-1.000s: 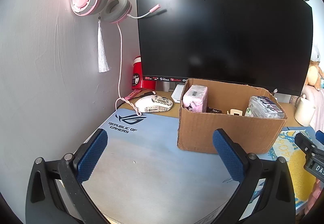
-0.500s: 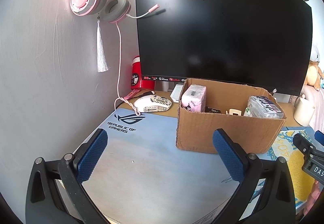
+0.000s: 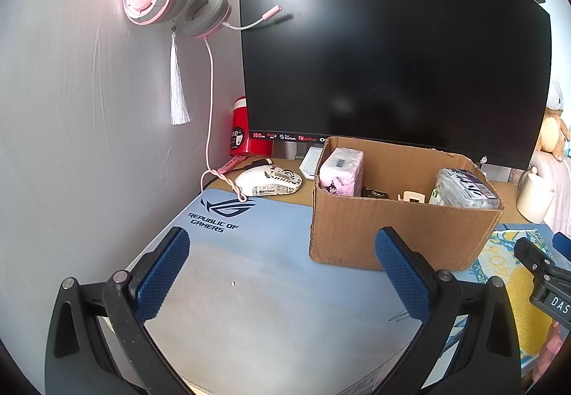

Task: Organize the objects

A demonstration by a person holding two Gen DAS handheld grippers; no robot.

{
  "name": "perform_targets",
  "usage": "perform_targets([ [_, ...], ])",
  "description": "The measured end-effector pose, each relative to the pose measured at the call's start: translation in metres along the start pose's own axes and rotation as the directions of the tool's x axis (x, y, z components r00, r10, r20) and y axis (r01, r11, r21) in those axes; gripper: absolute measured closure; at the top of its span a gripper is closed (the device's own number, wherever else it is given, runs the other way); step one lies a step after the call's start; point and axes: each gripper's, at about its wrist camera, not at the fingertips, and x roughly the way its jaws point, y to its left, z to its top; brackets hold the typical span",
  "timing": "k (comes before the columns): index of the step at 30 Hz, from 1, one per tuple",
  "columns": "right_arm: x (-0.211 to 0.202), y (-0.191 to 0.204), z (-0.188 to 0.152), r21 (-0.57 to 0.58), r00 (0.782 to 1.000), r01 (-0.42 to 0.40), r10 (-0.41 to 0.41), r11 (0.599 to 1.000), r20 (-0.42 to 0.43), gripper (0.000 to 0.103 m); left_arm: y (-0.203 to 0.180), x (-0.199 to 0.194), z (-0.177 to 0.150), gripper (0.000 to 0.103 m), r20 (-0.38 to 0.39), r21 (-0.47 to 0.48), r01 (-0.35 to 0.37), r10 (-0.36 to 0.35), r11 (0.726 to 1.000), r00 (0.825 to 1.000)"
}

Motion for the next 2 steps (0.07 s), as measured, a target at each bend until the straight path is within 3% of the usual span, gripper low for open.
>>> perform_targets([
  [2, 0.0000, 0.0002, 0.0000, 0.001, 1.000, 0.000, 0.000, 1.000, 0.000, 0.000, -0.0002, 0.0005, -0.0002, 0.000, -0.002, 0.001, 0.002, -0.002, 1.000, 1.000],
])
